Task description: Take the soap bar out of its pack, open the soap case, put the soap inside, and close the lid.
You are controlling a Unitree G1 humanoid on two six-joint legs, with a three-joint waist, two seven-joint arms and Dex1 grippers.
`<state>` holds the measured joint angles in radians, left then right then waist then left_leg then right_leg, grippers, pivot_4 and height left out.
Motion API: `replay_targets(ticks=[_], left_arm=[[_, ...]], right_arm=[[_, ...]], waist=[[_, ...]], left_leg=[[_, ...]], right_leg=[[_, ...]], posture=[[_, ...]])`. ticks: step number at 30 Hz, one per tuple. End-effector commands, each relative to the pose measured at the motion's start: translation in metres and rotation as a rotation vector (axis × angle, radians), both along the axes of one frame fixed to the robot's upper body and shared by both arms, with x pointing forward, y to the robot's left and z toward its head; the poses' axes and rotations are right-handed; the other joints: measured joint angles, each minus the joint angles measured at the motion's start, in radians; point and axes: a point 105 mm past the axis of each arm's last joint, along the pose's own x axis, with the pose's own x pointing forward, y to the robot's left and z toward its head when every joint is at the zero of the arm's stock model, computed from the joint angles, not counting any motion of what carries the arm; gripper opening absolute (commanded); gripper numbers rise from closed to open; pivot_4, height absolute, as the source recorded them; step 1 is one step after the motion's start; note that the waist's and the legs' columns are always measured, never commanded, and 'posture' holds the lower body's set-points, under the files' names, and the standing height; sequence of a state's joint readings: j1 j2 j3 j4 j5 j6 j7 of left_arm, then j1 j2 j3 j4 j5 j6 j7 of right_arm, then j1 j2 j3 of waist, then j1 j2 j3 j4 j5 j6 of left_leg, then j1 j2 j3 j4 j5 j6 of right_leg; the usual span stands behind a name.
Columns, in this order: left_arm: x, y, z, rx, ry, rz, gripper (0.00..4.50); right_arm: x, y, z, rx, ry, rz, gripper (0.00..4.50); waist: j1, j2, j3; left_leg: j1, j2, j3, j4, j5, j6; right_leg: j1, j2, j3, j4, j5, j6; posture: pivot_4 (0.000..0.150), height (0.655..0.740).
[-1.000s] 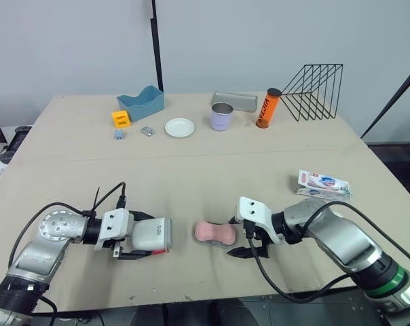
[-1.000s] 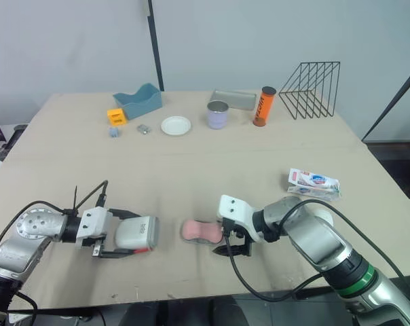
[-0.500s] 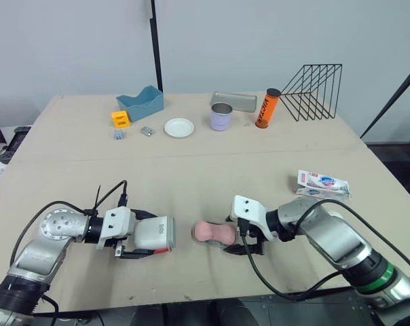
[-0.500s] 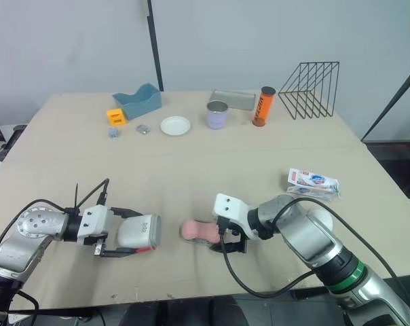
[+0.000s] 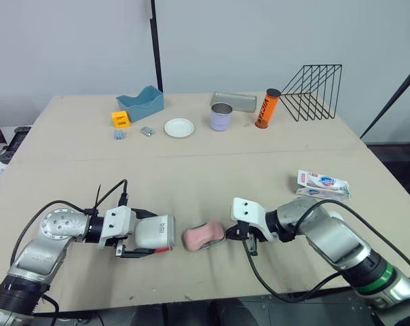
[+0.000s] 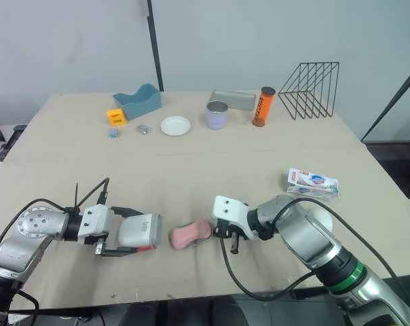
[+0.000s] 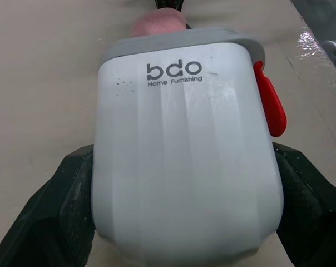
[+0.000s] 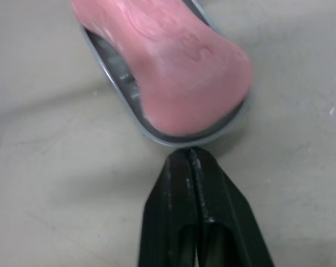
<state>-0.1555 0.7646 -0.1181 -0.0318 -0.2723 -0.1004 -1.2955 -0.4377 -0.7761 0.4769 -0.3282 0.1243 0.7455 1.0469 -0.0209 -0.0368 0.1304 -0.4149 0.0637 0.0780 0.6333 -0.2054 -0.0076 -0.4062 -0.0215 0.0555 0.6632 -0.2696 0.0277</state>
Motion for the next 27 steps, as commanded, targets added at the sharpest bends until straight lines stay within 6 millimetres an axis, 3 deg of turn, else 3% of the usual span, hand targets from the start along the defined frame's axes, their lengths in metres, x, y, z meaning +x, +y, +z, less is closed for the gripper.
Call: replay_targets(ticks=[1, 8, 9, 11, 16, 17, 18, 19, 27], left_arm=[[0.002, -0.001, 0.011, -0.004, -0.044, -0.007, 3.53], [0.003, 0.000, 0.011, 0.001, -0.049, 0.000, 3.53], [0.003, 0.000, 0.011, 0.002, -0.049, 0.000, 3.53], [0.003, 0.001, 0.010, 0.005, -0.049, 0.002, 3.53], [0.003, 0.003, 0.008, 0.009, -0.048, 0.007, 3.53], [0.003, 0.003, 0.008, 0.008, -0.048, 0.007, 3.53], [0.003, 0.003, 0.009, 0.007, -0.049, 0.008, 3.53], [0.004, 0.002, 0.008, 0.006, -0.049, 0.008, 3.53], [0.001, 0.002, 0.006, 0.002, -0.047, 0.017, 3.53]], right_arm=[[-0.002, -0.002, -0.003, -0.016, 0.001, 0.008, 0.05], [0.007, -0.019, -0.005, -0.098, -0.059, 0.017, 0.05], [0.006, -0.020, -0.004, -0.096, -0.053, 0.014, 0.28], [0.003, -0.022, 0.000, -0.082, -0.036, 0.025, 0.90], [-0.002, -0.022, 0.015, -0.063, -0.027, 0.062, 2.98], [-0.002, -0.021, 0.018, -0.052, -0.020, 0.066, 3.78], [-0.004, -0.014, 0.025, -0.024, -0.021, 0.086, 3.88], [-0.006, -0.008, 0.031, 0.000, -0.018, 0.108, 4.24], [-0.006, 0.025, 0.047, 0.124, -0.058, 0.228, 4.24]], waist=[[0.000, 0.000, 0.000], [0.001, 0.000, 0.000], [0.002, 0.000, 0.000], [0.004, 0.000, 0.000], [0.004, 0.000, 0.000], [0.003, 0.000, 0.000], [0.002, 0.000, 0.000], [0.002, 0.000, 0.000], [0.000, 0.000, 0.001]], left_leg=[[0.000, 0.000, 0.000, 0.000, 0.000, 0.000], [0.000, 0.000, 0.000, 0.000, 0.000, 0.000], [0.000, 0.000, 0.000, 0.000, 0.000, 0.000], [0.000, -0.001, 0.000, 0.000, 0.000, 0.000], [0.000, -0.003, 0.000, 0.000, 0.000, -0.001], [0.000, -0.002, 0.000, 0.000, 0.000, -0.001], [0.000, -0.002, 0.000, 0.000, 0.000, -0.001], [0.000, -0.001, 0.000, 0.000, 0.000, -0.001], [0.000, 0.001, 0.000, 0.000, -0.001, -0.001]], right_leg=[[0.000, 0.000, 0.000, 0.000, 0.000, 0.000], [0.000, 0.000, 0.000, 0.000, 0.000, 0.000], [0.000, -0.001, 0.000, 0.000, 0.000, 0.000], [-0.001, -0.001, 0.000, 0.000, 0.000, 0.001], [0.000, -0.003, 0.001, 0.000, 0.000, 0.000], [0.000, -0.003, 0.001, 0.000, 0.000, 0.000], [0.000, -0.002, 0.000, 0.000, 0.000, 0.000], [0.000, -0.002, 0.000, 0.000, 0.000, 0.000], [-0.001, 0.001, 0.000, 0.000, 0.000, -0.001]], posture=[[0.150, 0.7393], [0.150, 0.7393], [0.150, 0.7393], [0.150, 0.7393], [0.150, 0.7393], [0.150, 0.7393], [0.150, 0.7393], [0.150, 0.7393], [0.150, 0.7393]])
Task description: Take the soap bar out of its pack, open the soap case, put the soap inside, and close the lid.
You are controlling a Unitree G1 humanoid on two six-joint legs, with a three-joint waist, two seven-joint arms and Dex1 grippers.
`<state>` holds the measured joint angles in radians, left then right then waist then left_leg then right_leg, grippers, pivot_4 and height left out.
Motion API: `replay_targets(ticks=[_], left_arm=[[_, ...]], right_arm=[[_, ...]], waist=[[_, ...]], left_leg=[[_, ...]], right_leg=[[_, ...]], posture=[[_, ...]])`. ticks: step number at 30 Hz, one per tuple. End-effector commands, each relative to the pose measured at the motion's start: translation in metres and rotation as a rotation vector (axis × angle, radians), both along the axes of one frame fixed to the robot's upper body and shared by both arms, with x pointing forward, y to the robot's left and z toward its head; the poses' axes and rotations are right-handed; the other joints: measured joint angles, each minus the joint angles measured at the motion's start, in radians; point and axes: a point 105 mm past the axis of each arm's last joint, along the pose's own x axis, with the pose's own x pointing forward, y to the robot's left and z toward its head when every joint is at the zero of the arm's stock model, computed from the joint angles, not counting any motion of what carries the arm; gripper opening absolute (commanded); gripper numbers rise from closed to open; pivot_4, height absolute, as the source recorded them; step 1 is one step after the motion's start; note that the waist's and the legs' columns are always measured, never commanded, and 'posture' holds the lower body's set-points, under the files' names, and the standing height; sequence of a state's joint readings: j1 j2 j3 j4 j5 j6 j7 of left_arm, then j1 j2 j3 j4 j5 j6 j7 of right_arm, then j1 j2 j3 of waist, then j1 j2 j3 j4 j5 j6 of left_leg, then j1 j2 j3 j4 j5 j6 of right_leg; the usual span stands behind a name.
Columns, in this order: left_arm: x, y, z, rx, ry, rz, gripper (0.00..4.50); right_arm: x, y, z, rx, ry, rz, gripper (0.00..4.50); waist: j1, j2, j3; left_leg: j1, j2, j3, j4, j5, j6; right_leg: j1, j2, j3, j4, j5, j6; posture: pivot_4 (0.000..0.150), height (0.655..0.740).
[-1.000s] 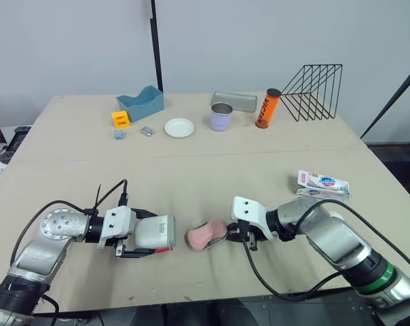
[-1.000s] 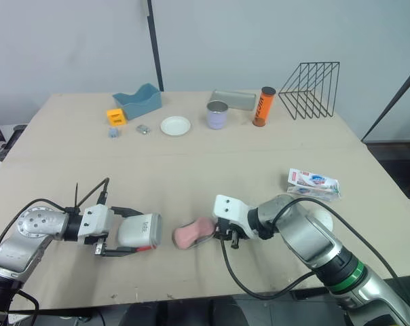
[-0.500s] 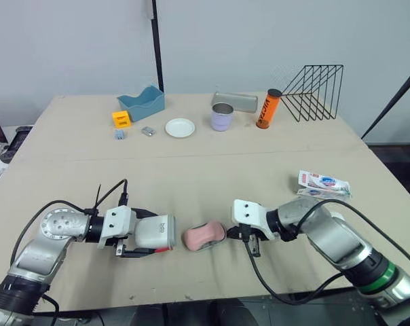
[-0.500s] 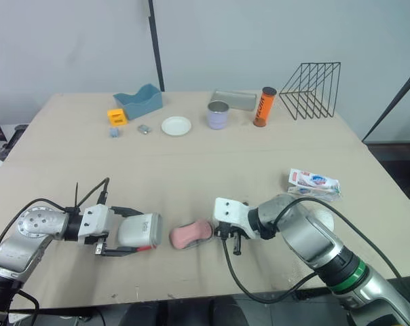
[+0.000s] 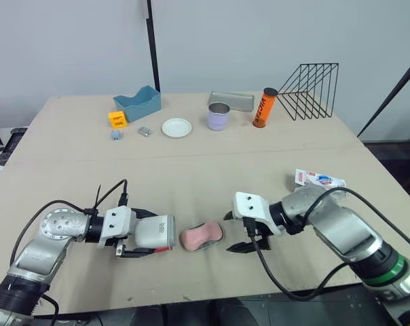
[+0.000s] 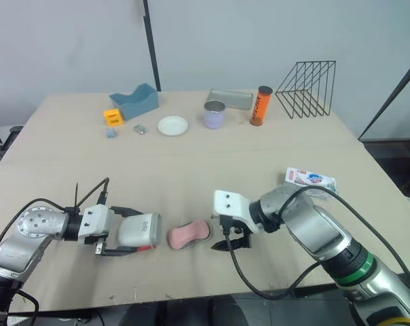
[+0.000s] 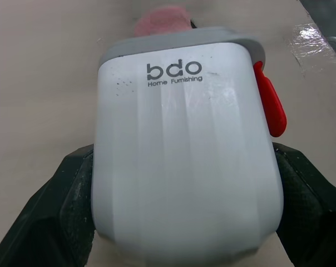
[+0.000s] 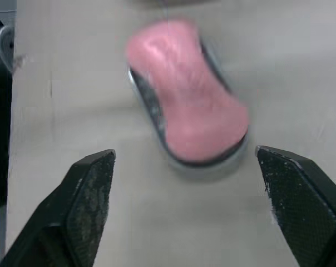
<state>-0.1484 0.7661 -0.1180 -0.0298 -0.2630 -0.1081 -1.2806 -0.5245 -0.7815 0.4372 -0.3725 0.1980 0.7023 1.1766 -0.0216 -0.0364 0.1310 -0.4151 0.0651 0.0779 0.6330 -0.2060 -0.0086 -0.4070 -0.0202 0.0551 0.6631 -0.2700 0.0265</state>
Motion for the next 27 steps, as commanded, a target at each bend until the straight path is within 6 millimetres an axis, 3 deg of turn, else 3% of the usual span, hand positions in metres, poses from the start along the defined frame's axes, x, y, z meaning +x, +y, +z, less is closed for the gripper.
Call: replay_targets(ticks=[1, 14, 27], left_arm=[[0.001, 0.001, 0.007, -0.004, -0.041, 0.004, 3.53], [-0.007, 0.006, 0.004, -0.010, -0.035, 0.040, 3.53], [-0.007, 0.002, 0.007, -0.026, -0.044, 0.063, 3.53]], right_arm=[[0.002, 0.009, 0.009, 0.046, -0.028, 0.055, 4.24], [0.010, 0.022, -0.009, -0.086, -0.017, 0.193, 4.24], [0.023, 0.027, -0.021, -0.156, -0.042, 0.204, 4.24]], waist=[[0.000, 0.000, 0.000], [0.000, 0.000, 0.000], [0.000, 0.000, 0.000]], left_leg=[[0.000, 0.000, 0.000, 0.000, 0.000, 0.000], [0.000, -0.001, 0.001, 0.000, 0.000, 0.000], [0.000, -0.001, 0.001, 0.000, 0.000, 0.000]], right_leg=[[0.000, 0.000, 0.000, 0.000, 0.000, 0.000], [0.000, -0.002, 0.000, 0.000, 0.001, -0.002], [-0.001, -0.001, 0.000, 0.000, 0.004, -0.007]], posture=[[0.150, 0.7393], [0.150, 0.7393], [0.150, 0.7393]])
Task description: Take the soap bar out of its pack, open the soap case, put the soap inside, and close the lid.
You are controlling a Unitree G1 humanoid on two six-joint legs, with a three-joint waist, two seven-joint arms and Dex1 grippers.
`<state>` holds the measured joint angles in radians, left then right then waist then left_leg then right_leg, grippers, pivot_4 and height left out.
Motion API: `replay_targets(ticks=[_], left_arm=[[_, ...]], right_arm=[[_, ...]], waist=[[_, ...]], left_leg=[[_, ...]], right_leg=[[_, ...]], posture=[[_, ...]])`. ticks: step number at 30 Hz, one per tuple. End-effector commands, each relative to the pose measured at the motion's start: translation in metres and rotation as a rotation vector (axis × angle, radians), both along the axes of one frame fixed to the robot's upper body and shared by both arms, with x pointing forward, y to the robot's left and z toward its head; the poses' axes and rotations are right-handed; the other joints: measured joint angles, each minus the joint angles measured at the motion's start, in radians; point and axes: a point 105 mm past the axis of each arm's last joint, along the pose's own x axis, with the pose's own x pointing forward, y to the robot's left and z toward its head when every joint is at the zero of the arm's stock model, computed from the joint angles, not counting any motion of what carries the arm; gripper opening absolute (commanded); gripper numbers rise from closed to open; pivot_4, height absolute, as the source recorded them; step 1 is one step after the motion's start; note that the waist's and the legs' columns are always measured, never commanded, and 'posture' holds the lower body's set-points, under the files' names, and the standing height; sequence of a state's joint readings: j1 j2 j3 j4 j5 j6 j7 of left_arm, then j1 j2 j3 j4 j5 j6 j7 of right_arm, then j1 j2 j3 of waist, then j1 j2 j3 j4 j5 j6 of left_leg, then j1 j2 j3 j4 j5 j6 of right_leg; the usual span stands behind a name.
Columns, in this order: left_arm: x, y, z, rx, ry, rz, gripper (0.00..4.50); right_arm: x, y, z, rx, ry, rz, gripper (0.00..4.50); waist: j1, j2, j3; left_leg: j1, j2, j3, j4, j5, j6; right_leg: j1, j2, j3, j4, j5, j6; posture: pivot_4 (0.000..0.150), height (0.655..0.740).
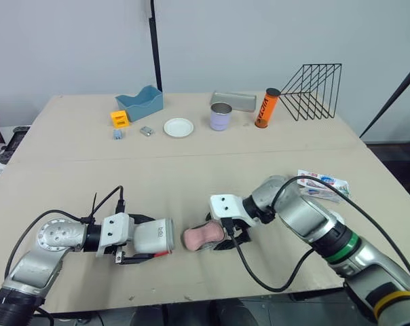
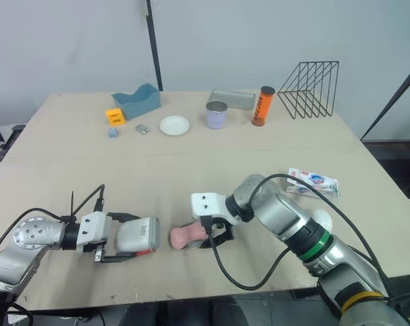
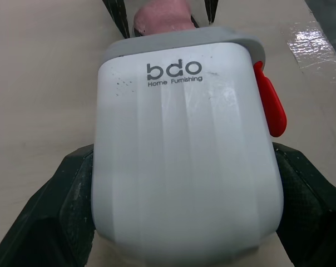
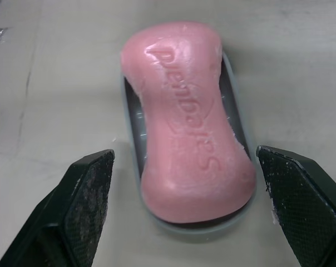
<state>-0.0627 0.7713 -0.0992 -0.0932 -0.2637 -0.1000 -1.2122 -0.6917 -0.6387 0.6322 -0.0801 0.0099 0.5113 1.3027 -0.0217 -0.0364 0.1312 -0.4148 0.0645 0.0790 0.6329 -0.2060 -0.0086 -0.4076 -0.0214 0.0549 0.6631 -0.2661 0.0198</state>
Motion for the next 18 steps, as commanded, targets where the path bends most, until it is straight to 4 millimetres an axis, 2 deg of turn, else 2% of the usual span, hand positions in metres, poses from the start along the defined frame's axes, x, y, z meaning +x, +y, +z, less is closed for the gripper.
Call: replay_targets(ticks=[1, 18], left_arm=[[0.002, 0.000, 0.012, -0.009, -0.044, 0.008, 3.53], [0.001, -0.003, 0.014, -0.015, -0.044, 0.013, 3.53]], right_arm=[[0.003, 0.003, 0.005, -0.016, -0.037, 0.029, 4.24], [0.004, 0.000, -0.010, -0.068, 0.004, 0.006, 4.24]], waist=[[0.000, 0.000, 0.000], [0.000, 0.000, 0.000]], left_leg=[[0.000, 0.000, 0.000, 0.000, 0.000, 0.000], [0.002, 0.000, 0.000, 0.000, 0.000, 0.000]], right_leg=[[0.000, 0.000, 0.000, 0.000, 0.000, 0.000], [0.000, 0.000, 0.000, 0.000, 0.000, 0.000]], posture=[[0.150, 0.7393], [0.150, 0.7393]])
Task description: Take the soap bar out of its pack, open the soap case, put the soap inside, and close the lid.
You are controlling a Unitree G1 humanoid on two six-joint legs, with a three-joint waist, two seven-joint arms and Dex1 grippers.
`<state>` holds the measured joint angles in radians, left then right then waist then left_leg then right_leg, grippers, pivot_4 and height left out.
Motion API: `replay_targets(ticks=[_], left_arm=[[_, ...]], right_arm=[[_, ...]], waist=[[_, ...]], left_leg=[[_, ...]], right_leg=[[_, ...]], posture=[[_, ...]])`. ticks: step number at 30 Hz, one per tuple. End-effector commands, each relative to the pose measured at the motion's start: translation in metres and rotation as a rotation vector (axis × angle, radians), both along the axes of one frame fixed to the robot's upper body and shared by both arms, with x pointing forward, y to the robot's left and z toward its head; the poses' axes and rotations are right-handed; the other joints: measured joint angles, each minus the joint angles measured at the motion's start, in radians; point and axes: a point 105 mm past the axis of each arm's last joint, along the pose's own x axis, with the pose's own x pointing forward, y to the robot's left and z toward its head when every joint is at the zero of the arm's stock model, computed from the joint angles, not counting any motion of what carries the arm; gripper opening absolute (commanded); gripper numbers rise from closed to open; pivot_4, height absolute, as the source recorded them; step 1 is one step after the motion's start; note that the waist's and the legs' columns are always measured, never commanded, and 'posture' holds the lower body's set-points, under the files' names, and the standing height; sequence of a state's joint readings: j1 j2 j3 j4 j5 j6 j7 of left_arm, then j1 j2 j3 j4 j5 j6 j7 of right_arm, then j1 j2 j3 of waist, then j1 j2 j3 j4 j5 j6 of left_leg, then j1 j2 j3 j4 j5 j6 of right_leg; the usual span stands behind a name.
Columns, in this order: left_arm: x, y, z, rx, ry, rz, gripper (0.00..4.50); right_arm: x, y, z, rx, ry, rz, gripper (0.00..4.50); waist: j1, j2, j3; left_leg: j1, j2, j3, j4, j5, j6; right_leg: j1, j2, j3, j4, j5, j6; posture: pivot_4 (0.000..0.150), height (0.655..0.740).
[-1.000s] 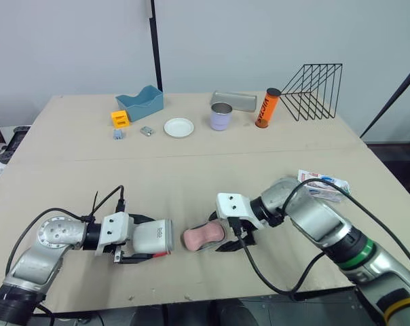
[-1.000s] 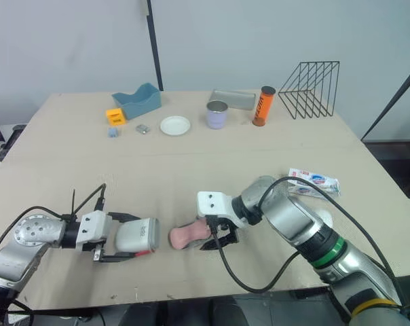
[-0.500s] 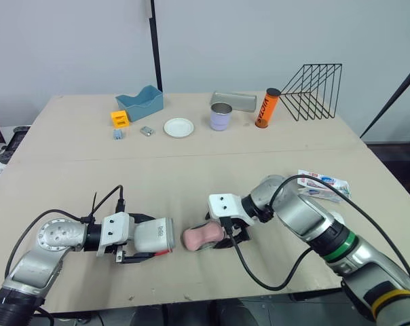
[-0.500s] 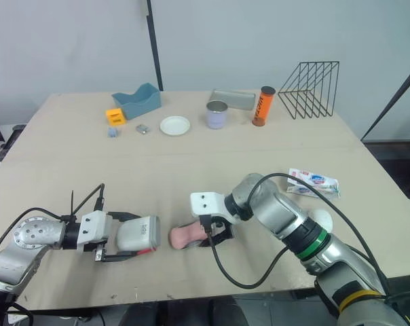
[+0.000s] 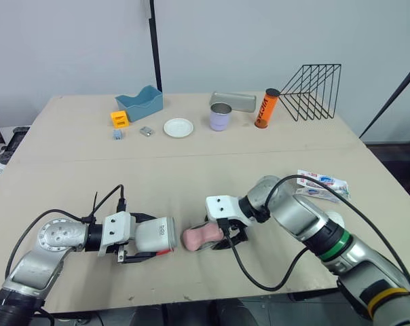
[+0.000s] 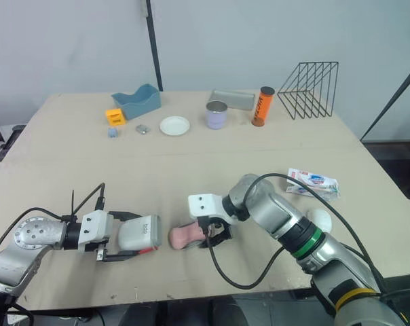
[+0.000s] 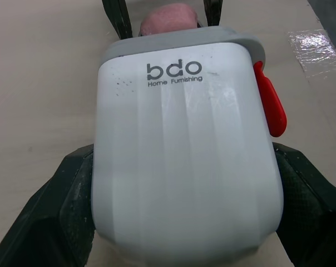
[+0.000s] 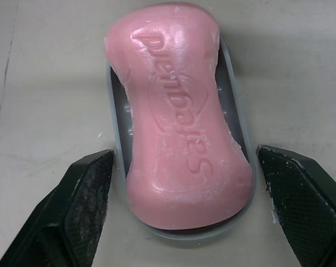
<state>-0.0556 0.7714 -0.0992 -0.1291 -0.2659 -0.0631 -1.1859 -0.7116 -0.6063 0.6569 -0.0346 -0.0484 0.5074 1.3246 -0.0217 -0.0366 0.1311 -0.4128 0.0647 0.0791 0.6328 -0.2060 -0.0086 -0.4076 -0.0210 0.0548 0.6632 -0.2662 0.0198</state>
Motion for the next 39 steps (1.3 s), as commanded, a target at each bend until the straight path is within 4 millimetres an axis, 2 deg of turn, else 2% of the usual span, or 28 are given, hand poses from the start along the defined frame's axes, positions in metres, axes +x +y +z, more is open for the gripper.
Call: replay_targets(ticks=[1, 4, 6, 7, 15, 17, 22, 27, 35, 39], left_arm=[[0.001, 0.000, 0.012, -0.008, -0.046, -0.003, 3.53], [0.002, 0.001, 0.013, -0.006, -0.048, -0.002, 3.53], [0.003, 0.001, 0.013, -0.007, -0.050, -0.003, 3.53], [0.003, 0.000, 0.013, -0.007, -0.051, -0.003, 3.53], [0.005, 0.001, 0.013, -0.002, -0.052, -0.003, 3.53], [0.005, 0.004, 0.014, -0.002, -0.049, 0.000, 3.53], [0.009, 0.008, 0.017, -0.003, -0.055, 0.000, 3.53], [0.015, 0.004, 0.013, 0.004, -0.056, -0.023, 3.53], [0.029, -0.019, 0.000, 0.009, -0.053, -0.080, 3.53], [0.035, -0.043, -0.008, -0.016, -0.041, -0.133, 3.53]], right_arm=[[0.000, -0.002, -0.004, -0.022, 0.006, 0.000, 4.24], [-0.001, -0.003, -0.005, -0.030, 0.005, 0.005, 3.51], [-0.001, -0.004, -0.006, -0.035, 0.006, 0.006, 2.66], [-0.001, -0.004, -0.006, -0.036, 0.004, 0.007, 2.59], [-0.001, -0.006, -0.006, -0.035, -0.007, 0.006, 2.57], [0.000, -0.009, 0.000, -0.024, -0.015, -0.009, 2.57], [0.001, -0.030, 0.021, -0.035, -0.063, -0.034, 2.57], [0.004, -0.048, 0.032, -0.061, -0.088, -0.075, 2.57], [0.008, -0.059, 0.046, -0.072, -0.106, -0.134, 2.57], [0.007, -0.059, 0.048, -0.061, -0.101, -0.173, 2.57]], waist=[[0.000, 0.000, 0.000], [0.000, 0.000, 0.000], [0.000, 0.000, 0.000], [0.000, -0.001, 0.000], [0.000, -0.001, 0.000], [0.000, 0.000, 0.000], [0.007, -0.001, 0.001], [0.003, -0.001, 0.001], [0.002, -0.001, 0.002], [0.001, -0.001, 0.002]], left_leg=[[0.001, 0.000, 0.000, 0.000, 0.000, 0.000], [0.002, 0.000, 0.000, -0.001, 0.000, 0.000], [0.003, 0.000, 0.000, -0.001, -0.001, -0.001], [0.003, 0.000, 0.000, -0.001, -0.001, -0.002], [0.004, 0.000, 0.000, -0.002, -0.001, -0.002], [0.004, 0.000, 0.000, -0.002, -0.001, -0.002], [0.004, -0.001, 0.000, -0.003, -0.001, -0.002], [0.004, -0.002, 0.001, -0.003, -0.001, -0.002], [0.004, -0.002, 0.002, -0.005, -0.001, -0.002], [0.003, -0.003, 0.002, -0.005, -0.001, -0.002]], right_leg=[[0.000, 0.000, 0.000, 0.000, 0.000, 0.000], [0.000, -0.001, 0.000, 0.000, 0.000, -0.001], [0.000, -0.001, 0.000, 0.000, -0.001, -0.001], [0.000, -0.001, 0.000, 0.000, -0.001, -0.001], [0.001, -0.001, 0.000, 0.000, -0.002, -0.001], [0.001, -0.001, 0.000, 0.000, -0.002, -0.001], [0.000, -0.002, 0.000, 0.000, -0.002, -0.001], [0.000, -0.004, 0.001, 0.000, -0.003, 0.000], [0.001, -0.001, 0.001, 0.000, -0.003, -0.001], [0.002, 0.000, 0.001, 0.000, -0.002, 0.000]], posture=[[0.150, 0.7393], [0.150, 0.7393], [0.150, 0.7393], [0.150, 0.7393], [0.150, 0.7393], [0.150, 0.7393], [0.150, 0.7393], [0.150, 0.7393], [0.150, 0.7393], [0.150, 0.7393]])
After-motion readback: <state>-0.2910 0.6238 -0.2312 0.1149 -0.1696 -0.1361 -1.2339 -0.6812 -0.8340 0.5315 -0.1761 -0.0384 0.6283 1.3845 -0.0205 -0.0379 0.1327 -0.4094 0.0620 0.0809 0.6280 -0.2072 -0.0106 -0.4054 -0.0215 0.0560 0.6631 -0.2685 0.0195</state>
